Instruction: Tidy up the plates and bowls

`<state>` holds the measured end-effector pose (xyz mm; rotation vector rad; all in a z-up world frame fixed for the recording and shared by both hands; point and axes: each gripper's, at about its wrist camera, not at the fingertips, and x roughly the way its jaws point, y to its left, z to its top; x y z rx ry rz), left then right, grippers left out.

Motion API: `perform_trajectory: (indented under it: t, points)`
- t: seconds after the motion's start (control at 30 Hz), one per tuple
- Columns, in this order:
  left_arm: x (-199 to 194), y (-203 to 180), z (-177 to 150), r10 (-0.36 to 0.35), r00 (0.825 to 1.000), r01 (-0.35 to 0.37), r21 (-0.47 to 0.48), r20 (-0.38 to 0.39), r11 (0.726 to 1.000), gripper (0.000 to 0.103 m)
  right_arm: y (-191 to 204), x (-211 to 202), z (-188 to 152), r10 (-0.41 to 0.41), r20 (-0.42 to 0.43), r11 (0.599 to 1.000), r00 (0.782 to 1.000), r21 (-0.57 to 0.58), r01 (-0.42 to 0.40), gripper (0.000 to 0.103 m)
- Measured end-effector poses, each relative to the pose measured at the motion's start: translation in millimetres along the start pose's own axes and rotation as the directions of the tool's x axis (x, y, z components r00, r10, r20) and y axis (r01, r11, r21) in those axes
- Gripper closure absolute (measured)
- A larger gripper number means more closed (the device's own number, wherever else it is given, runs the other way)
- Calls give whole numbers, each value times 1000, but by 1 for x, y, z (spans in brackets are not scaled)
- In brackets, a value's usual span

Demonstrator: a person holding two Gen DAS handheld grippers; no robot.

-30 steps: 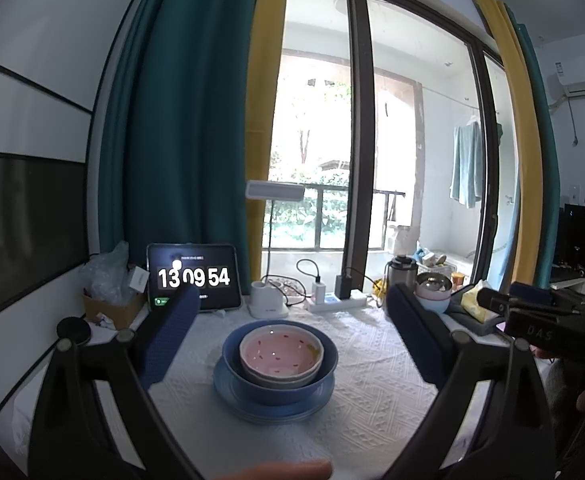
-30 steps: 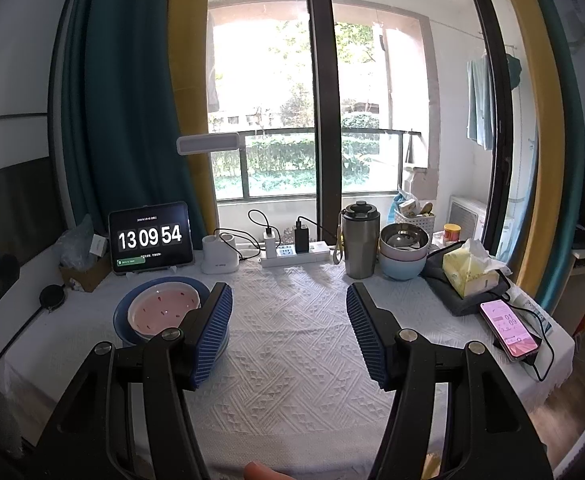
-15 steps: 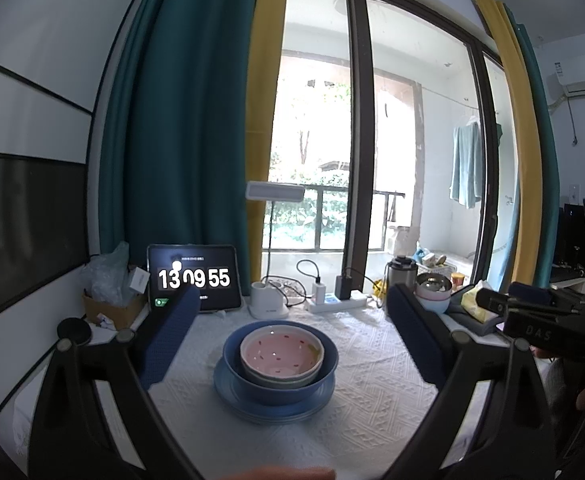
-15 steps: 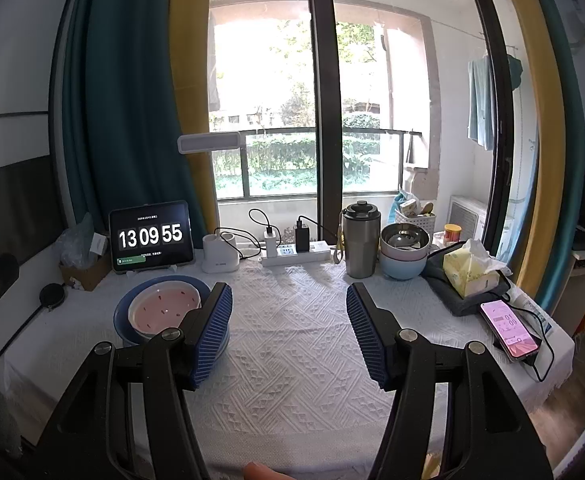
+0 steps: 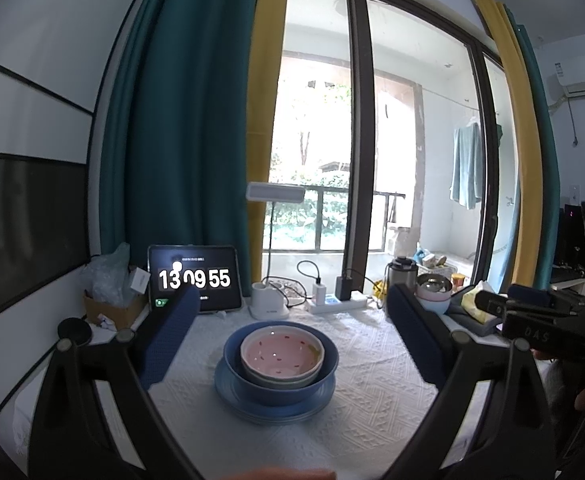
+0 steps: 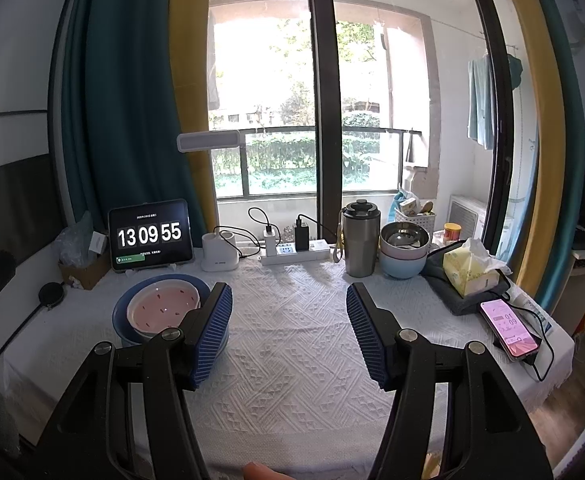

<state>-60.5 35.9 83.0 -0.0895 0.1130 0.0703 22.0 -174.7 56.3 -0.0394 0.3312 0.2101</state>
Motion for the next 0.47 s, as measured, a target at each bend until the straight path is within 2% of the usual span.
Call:
perform_trajectory:
  t: [0.47]
  points:
    - [0, 1, -1, -8, 1000, 8, -2, 0, 1000, 7, -2, 2, -3, 4, -6, 1000, 1000, -4, -4, 40]
